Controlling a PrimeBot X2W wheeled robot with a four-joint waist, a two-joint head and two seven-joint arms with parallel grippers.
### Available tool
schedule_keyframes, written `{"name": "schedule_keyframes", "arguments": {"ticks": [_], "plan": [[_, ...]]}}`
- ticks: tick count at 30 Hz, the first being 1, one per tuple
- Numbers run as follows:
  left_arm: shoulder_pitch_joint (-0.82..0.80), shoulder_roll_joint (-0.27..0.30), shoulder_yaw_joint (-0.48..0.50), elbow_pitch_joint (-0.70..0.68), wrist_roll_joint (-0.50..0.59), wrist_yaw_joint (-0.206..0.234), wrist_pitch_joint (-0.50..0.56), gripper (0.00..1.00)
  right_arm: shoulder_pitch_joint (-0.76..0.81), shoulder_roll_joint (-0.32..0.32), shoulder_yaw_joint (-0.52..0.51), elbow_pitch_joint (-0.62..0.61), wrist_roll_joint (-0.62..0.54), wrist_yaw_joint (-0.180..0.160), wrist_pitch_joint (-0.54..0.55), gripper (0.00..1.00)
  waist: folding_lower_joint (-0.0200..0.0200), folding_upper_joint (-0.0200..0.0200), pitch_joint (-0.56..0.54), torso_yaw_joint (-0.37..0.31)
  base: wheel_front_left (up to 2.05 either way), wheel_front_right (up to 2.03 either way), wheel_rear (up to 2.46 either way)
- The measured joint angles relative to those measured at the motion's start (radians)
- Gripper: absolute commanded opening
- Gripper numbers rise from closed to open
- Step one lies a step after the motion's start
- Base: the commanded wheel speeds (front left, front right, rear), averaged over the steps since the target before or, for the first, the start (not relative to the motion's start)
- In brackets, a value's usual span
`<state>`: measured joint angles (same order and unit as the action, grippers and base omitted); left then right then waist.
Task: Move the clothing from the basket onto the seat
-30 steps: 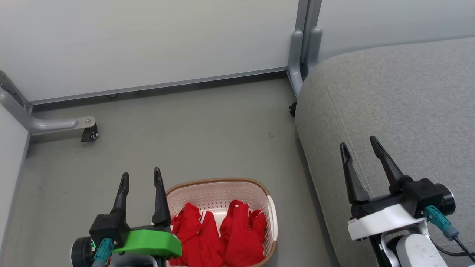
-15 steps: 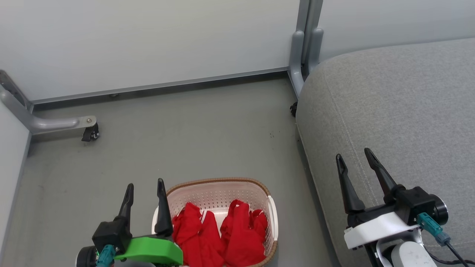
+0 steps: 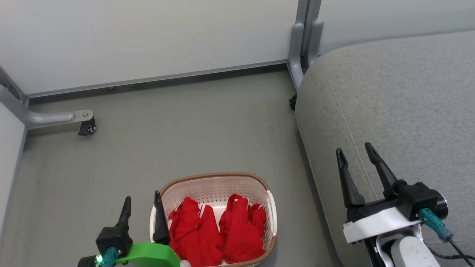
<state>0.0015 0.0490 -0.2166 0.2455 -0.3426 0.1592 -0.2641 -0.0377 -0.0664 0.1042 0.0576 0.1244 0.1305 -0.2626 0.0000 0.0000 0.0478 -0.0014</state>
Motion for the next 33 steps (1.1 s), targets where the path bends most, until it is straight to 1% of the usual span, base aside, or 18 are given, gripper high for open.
{"name": "schedule_keyframes", "arguments": {"ticks": [5,9,12,15,18,21,23,28,31,33], "plan": [[-0.061,0.0,-0.031,0.099,0.081,0.015,0.0,1.0,-0.043,-0.01,-0.003,-0.042,0.018,0.0,0.0,1.0,0.0,0.0,0.049,-0.012,0.0,0.0,0.0],[-0.173,-0.001,-0.07,0.23,0.141,0.016,0.0,1.0,-0.102,-0.038,-0.009,-0.095,0.051,0.0,0.0,1.0,0.0,0.0,0.121,-0.022,0.0,0.0,0.0],[-0.284,0.003,-0.096,0.346,0.187,0.007,0.0,1.0,-0.157,-0.068,0.003,-0.132,0.068,0.0,0.0,1.0,0.0,0.0,0.189,-0.031,0.0,0.0,0.0],[-0.402,0.024,-0.134,0.478,0.235,-0.014,0.019,1.0,-0.205,-0.087,0.004,-0.159,0.087,0.0,0.0,1.0,0.0,0.0,0.265,-0.044,0.0,0.0,0.0],[-0.528,0.045,-0.18,0.596,0.285,-0.054,0.074,1.0,-0.249,-0.096,-0.001,-0.186,0.108,0.0,0.0,1.0,0.0,0.0,0.349,-0.06,0.0,0.0,0.0],[-0.636,0.061,-0.21,0.683,0.307,-0.093,0.123,1.0,-0.279,-0.095,-0.001,-0.208,0.122,0.0,0.0,1.0,0.0,0.0,0.427,-0.079,0.0,0.0,0.0],[-0.692,0.068,-0.229,0.733,0.324,-0.109,0.144,1.0,-0.292,-0.089,-0.003,-0.214,0.137,0.0,0.0,1.0,0.0001,0.0,0.477,-0.092,0.0,0.0,0.0],[-0.813,0.106,-0.316,0.847,0.41,-0.17,0.21,1.0,-0.331,-0.07,0.008,-0.242,0.16,0.0,0.0,1.0,0.0001,0.0,0.601,-0.132,0.0,0.0,0.0],[-0.864,0.126,-0.365,0.897,0.448,-0.205,0.249,1.0,-0.348,-0.058,0.02,-0.257,0.167,0.0,0.0,1.0,0.0001,0.0,0.666,-0.16,0.0,0.0,0.0],[-0.889,0.136,-0.381,0.924,0.464,-0.218,0.27,1.0,-0.357,-0.046,0.03,-0.26,0.17,0.0,0.0,1.0,0.0001,0.0,0.704,-0.181,0.0,0.0,0.0]]}}
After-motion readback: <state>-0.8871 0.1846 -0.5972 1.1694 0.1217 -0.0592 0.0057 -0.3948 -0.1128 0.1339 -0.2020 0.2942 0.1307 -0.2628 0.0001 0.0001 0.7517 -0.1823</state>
